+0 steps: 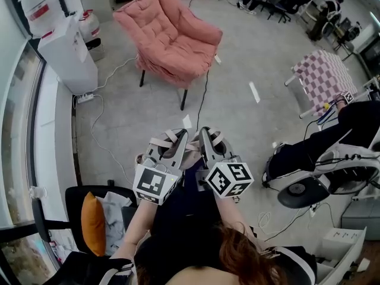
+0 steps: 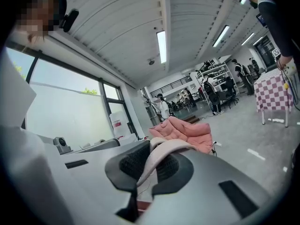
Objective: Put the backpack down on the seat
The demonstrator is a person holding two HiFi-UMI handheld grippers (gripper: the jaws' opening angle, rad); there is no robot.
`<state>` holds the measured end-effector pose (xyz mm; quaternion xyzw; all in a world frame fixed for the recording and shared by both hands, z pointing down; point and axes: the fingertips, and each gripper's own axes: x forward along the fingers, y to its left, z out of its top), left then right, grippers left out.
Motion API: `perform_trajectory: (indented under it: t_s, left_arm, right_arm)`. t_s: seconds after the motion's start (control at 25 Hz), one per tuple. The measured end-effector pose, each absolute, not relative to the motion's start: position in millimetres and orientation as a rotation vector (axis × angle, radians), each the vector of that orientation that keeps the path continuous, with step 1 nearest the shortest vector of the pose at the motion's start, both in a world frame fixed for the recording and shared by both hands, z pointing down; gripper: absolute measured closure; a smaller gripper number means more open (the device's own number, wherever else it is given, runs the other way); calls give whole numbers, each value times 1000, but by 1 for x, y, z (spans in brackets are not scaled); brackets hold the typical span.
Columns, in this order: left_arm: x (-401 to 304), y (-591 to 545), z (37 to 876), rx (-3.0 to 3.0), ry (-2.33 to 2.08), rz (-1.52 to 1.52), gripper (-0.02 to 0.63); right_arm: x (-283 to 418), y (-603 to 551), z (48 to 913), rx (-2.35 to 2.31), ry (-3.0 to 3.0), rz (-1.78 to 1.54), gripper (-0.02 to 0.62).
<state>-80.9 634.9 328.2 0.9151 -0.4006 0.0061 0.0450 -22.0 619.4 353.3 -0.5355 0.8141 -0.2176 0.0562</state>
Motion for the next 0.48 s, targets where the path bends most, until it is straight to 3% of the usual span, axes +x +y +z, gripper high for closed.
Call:
perform_trajectory:
  t_s: [0.48]
  left_arm:
    - [-70, 602, 329, 2742, -1210, -24, 589]
  right_arm:
    - [-9, 588, 350, -1606, 2478, -678, 551]
